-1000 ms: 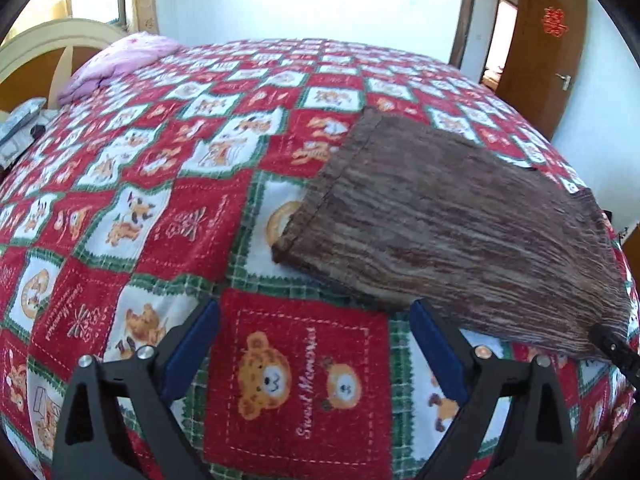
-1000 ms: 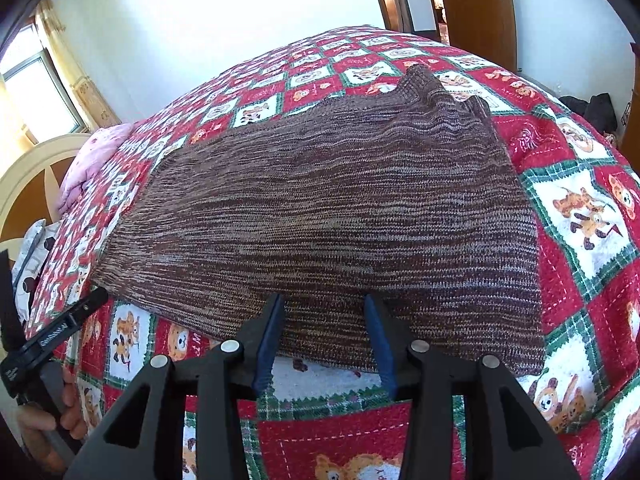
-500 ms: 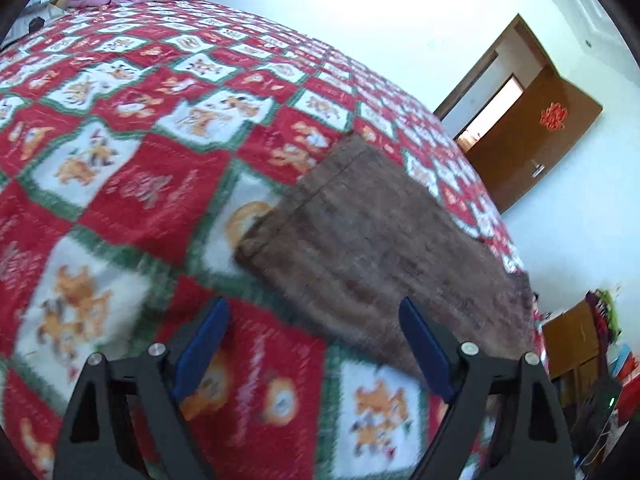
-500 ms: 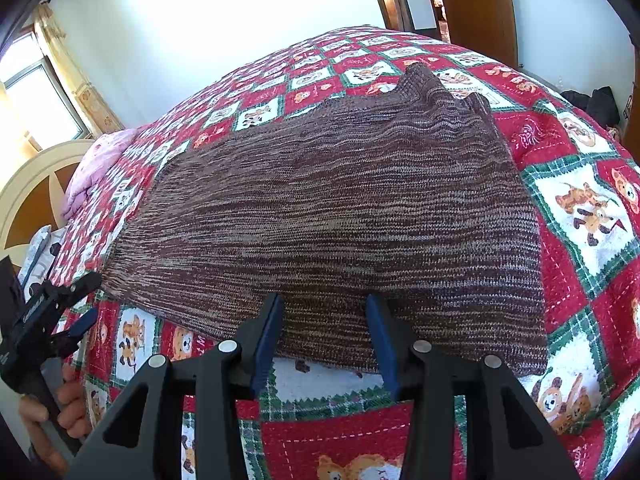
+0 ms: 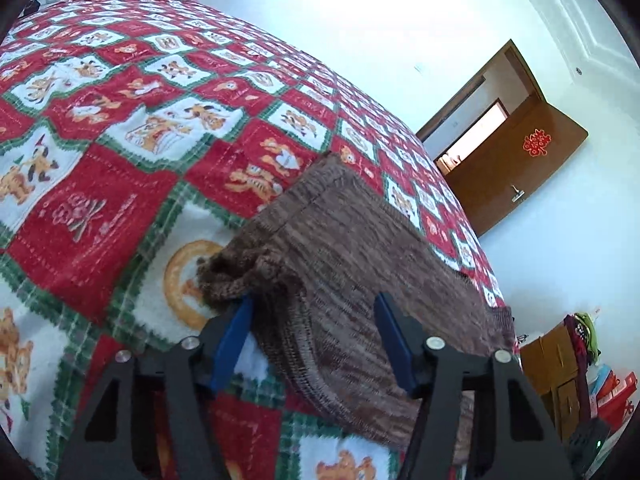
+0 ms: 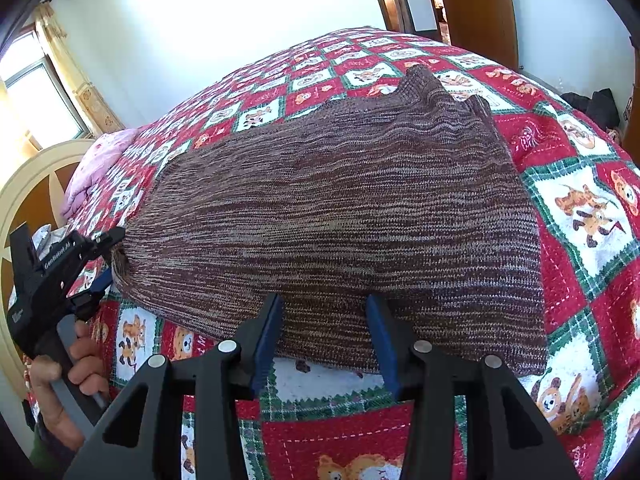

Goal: Fold small clothes

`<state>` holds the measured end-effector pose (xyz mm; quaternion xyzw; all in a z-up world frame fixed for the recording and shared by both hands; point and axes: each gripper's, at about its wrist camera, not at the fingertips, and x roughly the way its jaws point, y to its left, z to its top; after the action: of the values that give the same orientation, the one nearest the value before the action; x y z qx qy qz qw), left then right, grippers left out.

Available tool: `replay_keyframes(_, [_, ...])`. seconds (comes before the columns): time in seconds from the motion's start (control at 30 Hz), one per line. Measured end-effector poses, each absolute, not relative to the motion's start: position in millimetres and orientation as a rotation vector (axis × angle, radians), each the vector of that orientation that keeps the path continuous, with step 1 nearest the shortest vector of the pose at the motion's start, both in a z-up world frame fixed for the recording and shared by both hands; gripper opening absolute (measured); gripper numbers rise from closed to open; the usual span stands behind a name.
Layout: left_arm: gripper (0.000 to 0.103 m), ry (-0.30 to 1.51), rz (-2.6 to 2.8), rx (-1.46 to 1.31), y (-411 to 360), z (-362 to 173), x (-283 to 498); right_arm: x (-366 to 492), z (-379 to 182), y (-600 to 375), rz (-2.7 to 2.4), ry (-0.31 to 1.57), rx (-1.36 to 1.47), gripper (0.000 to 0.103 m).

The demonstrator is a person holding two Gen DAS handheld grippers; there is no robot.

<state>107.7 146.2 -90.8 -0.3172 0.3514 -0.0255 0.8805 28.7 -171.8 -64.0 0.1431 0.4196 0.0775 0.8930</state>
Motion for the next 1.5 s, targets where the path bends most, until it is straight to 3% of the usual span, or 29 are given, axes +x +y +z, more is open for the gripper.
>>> replay_keyframes(0.07, [0.05,0.732,-0.048,-0.651,150.3,-93.9,102.5,28.5,-61.1,-170.4,0.144,0.87,0.284,0.035])
replay_keyframes(0.1, [0.045,0.732,-0.045,-0.651,153.5,-95.5,100.7,28.6,-59.0,-169.3,0.136,0.87,0.275,0.022])
replay_keyframes(0.17, [0.042,0.726,-0.065,-0.694,161.1,-98.6,98.7,31.2,-51.6,-163.3,0.142,0.864,0.257,0.018])
replay_keyframes(0.23, [0.046,0.718,-0.075,-0.736,166.4,-99.5,100.8,40.9,-37.9,-152.0,0.171,0.847,0.255,0.018])
replay_keyframes(0.37, [0.066,0.707,-0.084,-0.712,157.2,-94.1,109.0,84.3,-9.6,-121.3,0.242,0.807,0.272,0.018])
replay_keyframes(0.5, [0.066,0.688,-0.079,-0.67,150.5,-95.3,110.4,132.8,-18.0,-87.0,0.203,0.837,0.174,0.018])
replay_keyframes(0.63, [0.055,0.68,-0.072,-0.693,156.7,-99.4,110.1,157.1,-53.8,-72.5,0.165,0.923,0.187,0.018])
replay_keyframes(0.87, [0.035,0.676,-0.057,-0.731,164.1,-105.6,109.2,153.1,-55.5,-64.7,0.169,0.897,0.09,0.018])
replay_keyframes(1.03, [0.032,0.676,-0.059,-0.74,165.2,-107.2,109.5,151.9,-57.0,-63.9,0.152,0.891,0.105,0.018])
replay_keyframes(1.13, [0.016,0.672,-0.091,-0.767,167.7,-109.9,109.5,151.9,-55.7,-55.1,0.136,0.888,0.039,0.018])
replay_keyframes(1.17, [0.014,0.664,-0.103,-0.774,168.1,-109.7,107.9,153.0,-54.9,-54.1,0.139,0.895,0.025,0.018])
replay_keyframes(1.3, [0.012,0.579,-0.171,-0.706,156.3,-94.6,100.4,162.8,-42.3,-59.8,0.195,0.977,0.043,0.021])
replay_keyframes(1.37, [0.009,0.559,-0.196,-0.659,148.1,-88.5,99.0,164.5,-27.3,-65.3,0.259,0.958,0.133,0.028])
replay_keyframes(1.43, [0.009,0.555,-0.212,-0.657,147.3,-88.0,99.7,168.2,-8.7,-62.2,0.317,0.926,0.182,0.054])
replay_keyframes(1.5, [0.009,0.561,-0.212,-0.695,153.1,-92.2,101.2,177.4,0.8,-49.8,0.394,0.934,0.214,0.062])
